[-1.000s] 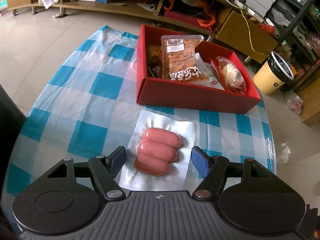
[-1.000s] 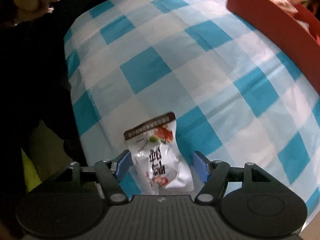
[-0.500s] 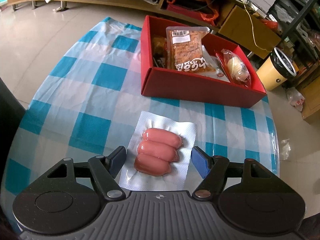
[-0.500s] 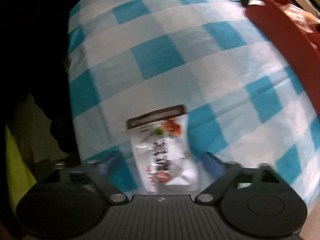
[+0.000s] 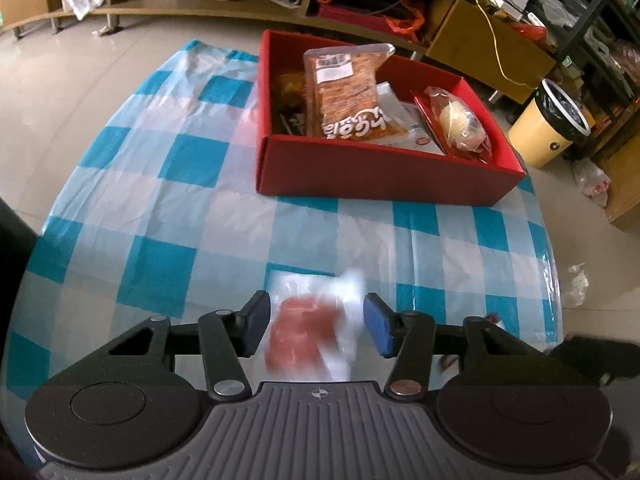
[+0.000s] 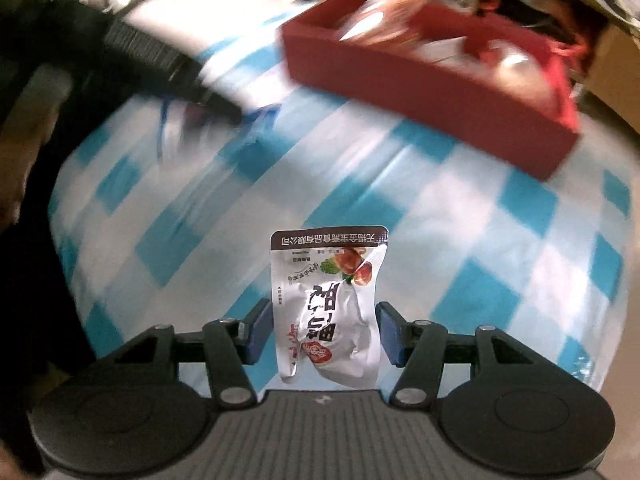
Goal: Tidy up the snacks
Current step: 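Close the left tool on the pink sausage pack and lift it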
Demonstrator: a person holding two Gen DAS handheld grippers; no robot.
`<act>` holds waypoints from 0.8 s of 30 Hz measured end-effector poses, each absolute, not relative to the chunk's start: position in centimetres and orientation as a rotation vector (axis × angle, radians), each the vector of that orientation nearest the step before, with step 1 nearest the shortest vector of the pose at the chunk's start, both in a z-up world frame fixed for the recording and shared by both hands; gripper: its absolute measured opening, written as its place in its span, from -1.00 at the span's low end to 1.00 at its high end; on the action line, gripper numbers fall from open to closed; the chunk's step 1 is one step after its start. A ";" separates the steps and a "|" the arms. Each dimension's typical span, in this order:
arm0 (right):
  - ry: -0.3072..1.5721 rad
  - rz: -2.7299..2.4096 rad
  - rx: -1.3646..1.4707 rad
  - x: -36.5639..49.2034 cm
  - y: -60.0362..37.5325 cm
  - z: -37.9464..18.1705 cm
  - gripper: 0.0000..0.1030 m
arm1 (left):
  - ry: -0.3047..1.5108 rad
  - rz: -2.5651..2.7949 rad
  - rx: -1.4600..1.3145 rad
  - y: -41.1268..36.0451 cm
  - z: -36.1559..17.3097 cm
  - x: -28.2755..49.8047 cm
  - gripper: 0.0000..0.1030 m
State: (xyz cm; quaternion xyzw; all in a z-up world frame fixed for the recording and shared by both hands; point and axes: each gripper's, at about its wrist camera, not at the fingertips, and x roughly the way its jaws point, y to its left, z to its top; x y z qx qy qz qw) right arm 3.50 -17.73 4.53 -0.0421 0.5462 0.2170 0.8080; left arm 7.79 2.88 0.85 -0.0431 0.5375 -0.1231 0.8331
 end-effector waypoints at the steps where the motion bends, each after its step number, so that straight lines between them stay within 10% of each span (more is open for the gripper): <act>1: 1.160 0.449 -0.075 3.8 -18.1 4.7 0.05 | 1.142 -0.260 -0.082 2.6 0.7 7.9 0.15; 18: 1.131 0.481 -0.012 4.0 -19.3 5.7 0.06 | 1.322 -0.018 -0.218 2.0 -4.9 4.6 0.98; 24: 1.107 0.479 -0.005 3.3 -20.5 6.3 0.06 | 1.254 0.084 -0.054 -1.0 -4.7 4.7 0.55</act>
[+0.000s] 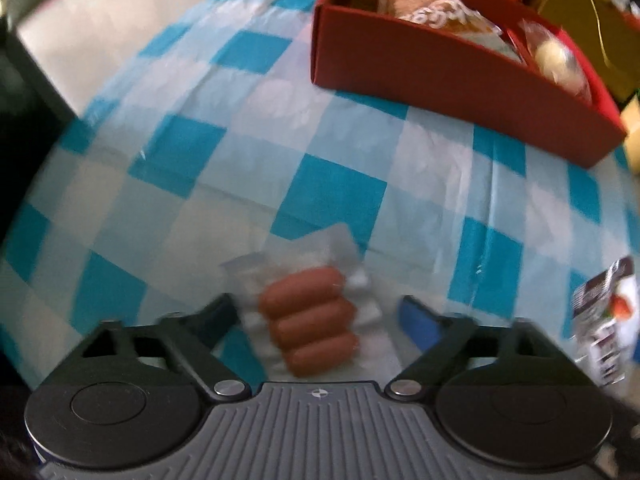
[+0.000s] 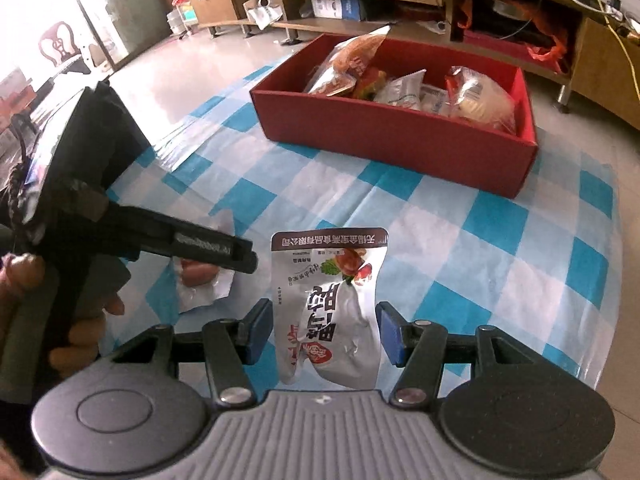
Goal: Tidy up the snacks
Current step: 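Close the left tool on the pink sausage pack and lift it, then carry the sausage pack and jujube bag over the red box with both tools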
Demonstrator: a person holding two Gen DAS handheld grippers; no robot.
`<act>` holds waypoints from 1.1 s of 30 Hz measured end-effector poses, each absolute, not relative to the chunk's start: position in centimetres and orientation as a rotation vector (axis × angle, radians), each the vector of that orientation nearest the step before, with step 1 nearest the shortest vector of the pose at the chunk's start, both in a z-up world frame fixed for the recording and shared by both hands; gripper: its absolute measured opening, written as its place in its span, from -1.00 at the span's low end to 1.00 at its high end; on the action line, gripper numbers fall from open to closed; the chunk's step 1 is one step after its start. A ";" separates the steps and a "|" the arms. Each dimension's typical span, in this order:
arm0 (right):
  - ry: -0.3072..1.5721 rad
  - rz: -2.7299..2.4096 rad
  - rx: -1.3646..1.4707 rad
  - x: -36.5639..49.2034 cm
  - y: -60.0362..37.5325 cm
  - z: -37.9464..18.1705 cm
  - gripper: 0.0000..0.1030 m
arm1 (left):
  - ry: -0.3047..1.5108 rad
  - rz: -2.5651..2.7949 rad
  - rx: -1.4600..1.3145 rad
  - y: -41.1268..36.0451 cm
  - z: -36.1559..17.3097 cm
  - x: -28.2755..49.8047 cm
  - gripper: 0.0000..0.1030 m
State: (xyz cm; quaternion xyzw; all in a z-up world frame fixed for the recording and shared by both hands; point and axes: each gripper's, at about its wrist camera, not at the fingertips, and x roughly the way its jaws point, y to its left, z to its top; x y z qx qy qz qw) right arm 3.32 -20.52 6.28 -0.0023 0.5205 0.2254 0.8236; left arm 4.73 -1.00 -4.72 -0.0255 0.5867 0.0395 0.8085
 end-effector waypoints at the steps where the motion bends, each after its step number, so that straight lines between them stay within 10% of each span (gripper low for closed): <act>1: 1.101 0.478 -0.004 3.2 -20.7 6.4 0.06 | 1.252 0.054 -0.073 -1.0 -4.4 4.6 0.51; 33: 0.874 0.293 0.124 9.1 -22.9 11.1 0.06 | 0.942 -0.055 0.032 -5.3 4.1 8.7 0.48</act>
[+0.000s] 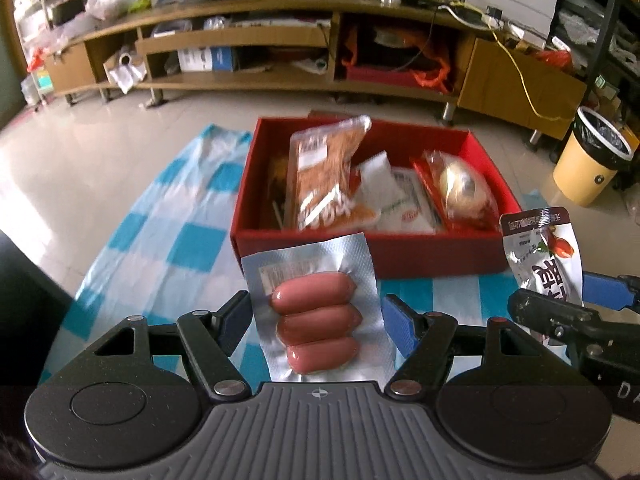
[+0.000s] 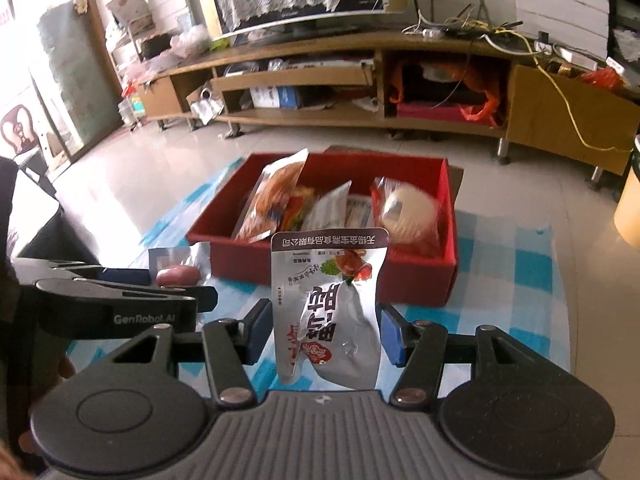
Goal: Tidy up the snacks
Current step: 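Carry the sausage pack and jujube bag over the red box with both tools, then lower both packs into the red box and open both tools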
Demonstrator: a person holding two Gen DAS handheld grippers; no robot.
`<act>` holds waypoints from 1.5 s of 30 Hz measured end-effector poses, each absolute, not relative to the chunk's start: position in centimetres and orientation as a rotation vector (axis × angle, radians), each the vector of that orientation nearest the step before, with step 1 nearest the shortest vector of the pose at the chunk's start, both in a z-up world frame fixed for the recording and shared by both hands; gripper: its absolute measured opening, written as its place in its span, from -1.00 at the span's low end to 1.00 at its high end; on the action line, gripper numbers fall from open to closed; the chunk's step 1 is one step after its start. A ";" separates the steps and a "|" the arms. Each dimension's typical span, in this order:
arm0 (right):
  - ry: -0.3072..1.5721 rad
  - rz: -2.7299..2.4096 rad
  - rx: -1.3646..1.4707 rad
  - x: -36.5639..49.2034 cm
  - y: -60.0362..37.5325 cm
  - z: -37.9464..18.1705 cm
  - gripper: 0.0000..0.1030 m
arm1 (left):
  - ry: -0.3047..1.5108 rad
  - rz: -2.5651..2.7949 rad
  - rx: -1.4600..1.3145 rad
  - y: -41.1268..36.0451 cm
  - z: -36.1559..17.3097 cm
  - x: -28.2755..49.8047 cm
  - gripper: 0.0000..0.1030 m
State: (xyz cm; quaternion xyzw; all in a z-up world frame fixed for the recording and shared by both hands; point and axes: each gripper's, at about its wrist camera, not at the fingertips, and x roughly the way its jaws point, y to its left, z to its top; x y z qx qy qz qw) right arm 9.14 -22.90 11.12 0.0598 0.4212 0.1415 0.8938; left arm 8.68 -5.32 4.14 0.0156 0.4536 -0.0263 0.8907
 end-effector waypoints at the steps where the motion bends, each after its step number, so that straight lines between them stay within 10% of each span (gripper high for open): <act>1: 0.868 0.287 0.128 9.5 -23.0 11.3 0.06 | 0.936 -0.056 0.032 -5.4 4.3 9.0 0.48; 45: 0.894 0.208 0.211 23.2 -23.5 8.4 0.06 | 0.911 -0.020 0.084 -7.8 3.2 20.5 0.50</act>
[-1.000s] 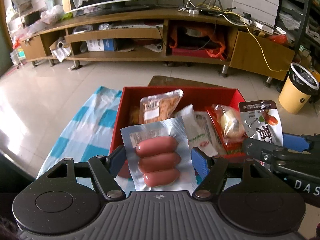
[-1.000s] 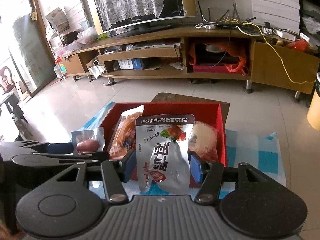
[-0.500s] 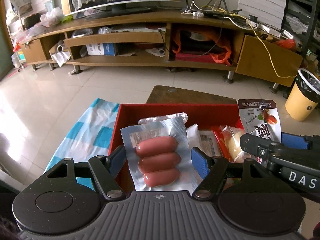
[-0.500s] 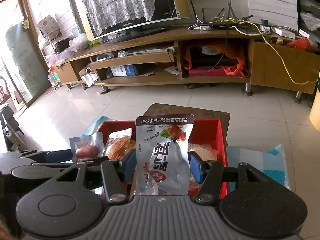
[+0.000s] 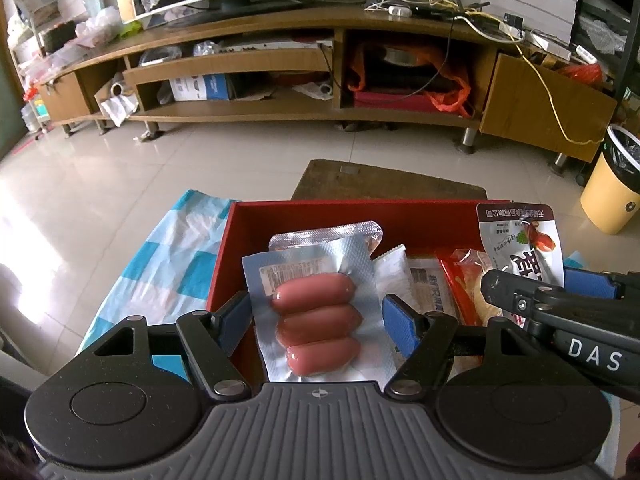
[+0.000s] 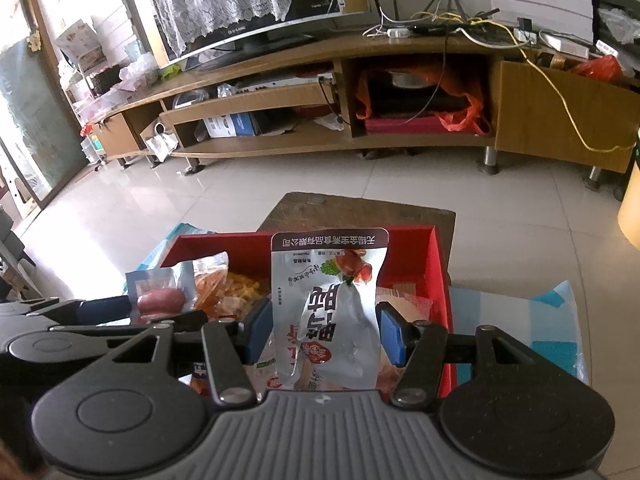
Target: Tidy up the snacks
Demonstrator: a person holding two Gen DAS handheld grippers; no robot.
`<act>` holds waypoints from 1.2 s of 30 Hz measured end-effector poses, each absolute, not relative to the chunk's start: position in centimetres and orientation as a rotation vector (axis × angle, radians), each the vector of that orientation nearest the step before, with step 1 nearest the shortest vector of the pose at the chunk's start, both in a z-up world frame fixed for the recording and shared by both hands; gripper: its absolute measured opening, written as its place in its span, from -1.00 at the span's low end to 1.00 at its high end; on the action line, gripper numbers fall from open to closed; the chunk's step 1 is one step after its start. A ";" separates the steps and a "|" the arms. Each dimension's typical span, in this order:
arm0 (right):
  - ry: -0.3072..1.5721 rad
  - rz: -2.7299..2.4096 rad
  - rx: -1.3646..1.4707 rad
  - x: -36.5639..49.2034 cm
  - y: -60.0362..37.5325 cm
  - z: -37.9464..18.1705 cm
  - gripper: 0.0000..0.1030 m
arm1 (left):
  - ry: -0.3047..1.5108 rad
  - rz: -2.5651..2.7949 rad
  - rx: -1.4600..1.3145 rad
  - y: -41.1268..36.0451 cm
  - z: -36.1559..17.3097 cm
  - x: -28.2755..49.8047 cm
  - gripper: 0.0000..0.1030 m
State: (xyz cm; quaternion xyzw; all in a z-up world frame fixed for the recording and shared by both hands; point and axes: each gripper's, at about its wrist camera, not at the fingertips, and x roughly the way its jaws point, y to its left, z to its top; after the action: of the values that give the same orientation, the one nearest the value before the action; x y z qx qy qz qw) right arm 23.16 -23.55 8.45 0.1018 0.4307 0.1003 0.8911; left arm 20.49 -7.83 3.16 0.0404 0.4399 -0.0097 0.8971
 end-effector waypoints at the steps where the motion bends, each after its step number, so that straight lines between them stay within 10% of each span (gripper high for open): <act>1: 0.901 0.210 0.215 23.2 -23.6 8.3 0.06 | 0.915 -0.020 0.083 -7.8 3.1 20.5 0.50; 36: 0.864 0.156 0.236 15.1 -24.8 11.8 0.26 | 0.875 -0.035 0.046 -6.5 5.4 14.0 0.98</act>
State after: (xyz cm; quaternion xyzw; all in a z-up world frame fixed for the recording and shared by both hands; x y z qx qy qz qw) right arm 15.14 -24.76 11.79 0.1139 0.4174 0.0754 0.8984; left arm 14.02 -6.46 5.39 0.0222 0.4237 -0.0171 0.9054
